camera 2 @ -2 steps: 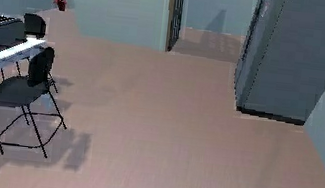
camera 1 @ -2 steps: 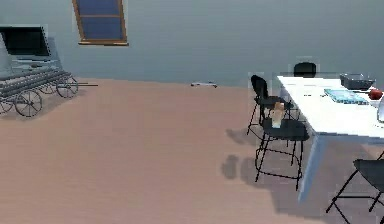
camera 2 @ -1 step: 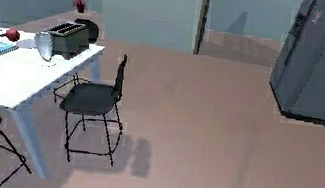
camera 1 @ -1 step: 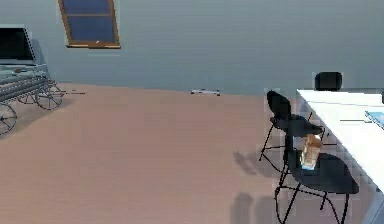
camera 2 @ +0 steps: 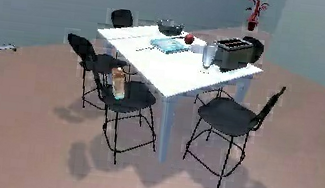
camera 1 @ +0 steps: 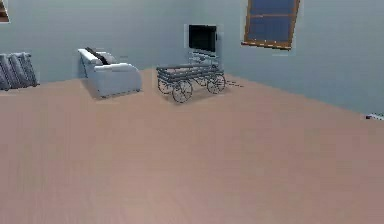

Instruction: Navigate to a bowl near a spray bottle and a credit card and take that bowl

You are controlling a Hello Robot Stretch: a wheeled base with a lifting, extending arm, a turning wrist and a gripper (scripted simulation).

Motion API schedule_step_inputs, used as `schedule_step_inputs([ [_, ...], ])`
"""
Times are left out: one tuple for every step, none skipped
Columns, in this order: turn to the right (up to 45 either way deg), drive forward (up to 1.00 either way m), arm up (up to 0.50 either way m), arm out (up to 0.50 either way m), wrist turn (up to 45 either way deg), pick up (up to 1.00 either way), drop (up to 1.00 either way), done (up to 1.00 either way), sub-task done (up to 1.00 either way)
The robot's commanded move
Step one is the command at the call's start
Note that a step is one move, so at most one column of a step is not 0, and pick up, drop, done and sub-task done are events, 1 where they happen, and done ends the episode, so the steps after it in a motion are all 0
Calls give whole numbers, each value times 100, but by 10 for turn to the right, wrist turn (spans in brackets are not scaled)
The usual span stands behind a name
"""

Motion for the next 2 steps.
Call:
schedule_step_inputs([
  [-330,0,0,0,0,0,0,0,0],
  [0,100,0,0,0,0,0,0,0],
])
